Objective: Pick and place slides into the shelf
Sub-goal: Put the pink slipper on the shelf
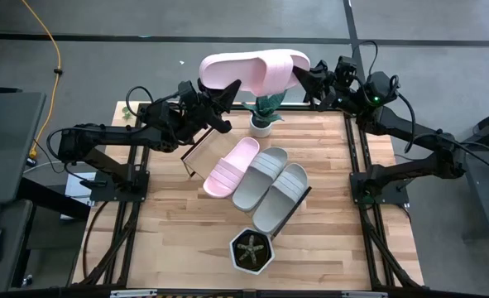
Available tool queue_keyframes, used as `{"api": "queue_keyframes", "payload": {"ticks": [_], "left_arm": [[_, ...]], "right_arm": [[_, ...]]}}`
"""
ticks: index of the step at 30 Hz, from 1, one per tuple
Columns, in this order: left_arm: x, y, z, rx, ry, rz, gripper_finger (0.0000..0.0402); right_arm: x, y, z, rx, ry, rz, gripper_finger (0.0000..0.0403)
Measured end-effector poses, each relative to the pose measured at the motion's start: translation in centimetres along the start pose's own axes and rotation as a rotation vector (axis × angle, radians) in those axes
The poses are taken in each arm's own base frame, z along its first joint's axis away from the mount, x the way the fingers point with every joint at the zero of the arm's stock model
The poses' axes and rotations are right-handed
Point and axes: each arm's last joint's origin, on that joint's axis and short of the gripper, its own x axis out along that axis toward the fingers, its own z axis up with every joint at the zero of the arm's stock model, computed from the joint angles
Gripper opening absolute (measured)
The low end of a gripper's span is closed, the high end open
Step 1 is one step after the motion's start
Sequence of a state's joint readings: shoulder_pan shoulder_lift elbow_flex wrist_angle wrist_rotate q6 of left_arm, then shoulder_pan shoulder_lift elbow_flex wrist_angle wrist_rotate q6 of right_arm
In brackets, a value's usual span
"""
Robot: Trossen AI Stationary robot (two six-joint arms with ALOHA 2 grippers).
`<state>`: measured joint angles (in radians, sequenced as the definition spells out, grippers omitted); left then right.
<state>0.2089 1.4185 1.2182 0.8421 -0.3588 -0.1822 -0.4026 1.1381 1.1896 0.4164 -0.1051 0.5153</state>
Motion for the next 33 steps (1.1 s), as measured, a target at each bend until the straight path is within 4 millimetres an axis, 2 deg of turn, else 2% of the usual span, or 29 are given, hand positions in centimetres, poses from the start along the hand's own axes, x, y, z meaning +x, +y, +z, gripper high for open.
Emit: {"api": "queue_keyframes", "payload": {"ticks": [10, 18, 22, 28, 33], "left_arm": [[0.0, 0.0, 0.0, 0.002, -0.004, 0.018, 0.0055], [0.0, 0.1, 0.4, -0.007, -0.033, 0.044, 0.0054], [0.0, 0.1, 0.3, 0.018, -0.027, 0.049, 0.0054], [-0.7, 0.3, 0.2, 0.085, 0.151, 0.074, 0.0053], [-1.8, 0.4, 2.0, 0.125, 0.279, 0.058, 0.0053]], "right_arm": [[0.0, 0.0, 0.0, -0.030, -0.001, 0.010, 0.0045], [-0.9, 0.3, 1.3, -0.093, -0.035, 0.004, 0.0138], [-2.0, 0.2, 2.4, -0.152, -0.026, -0.036, 0.0178], [-4.5, 0.9, 4.7, -0.243, -0.058, -0.047, 0.0194], [-5.3, 0.6, 4.6, -0.186, 0.057, -0.008, 0.0195]]}}
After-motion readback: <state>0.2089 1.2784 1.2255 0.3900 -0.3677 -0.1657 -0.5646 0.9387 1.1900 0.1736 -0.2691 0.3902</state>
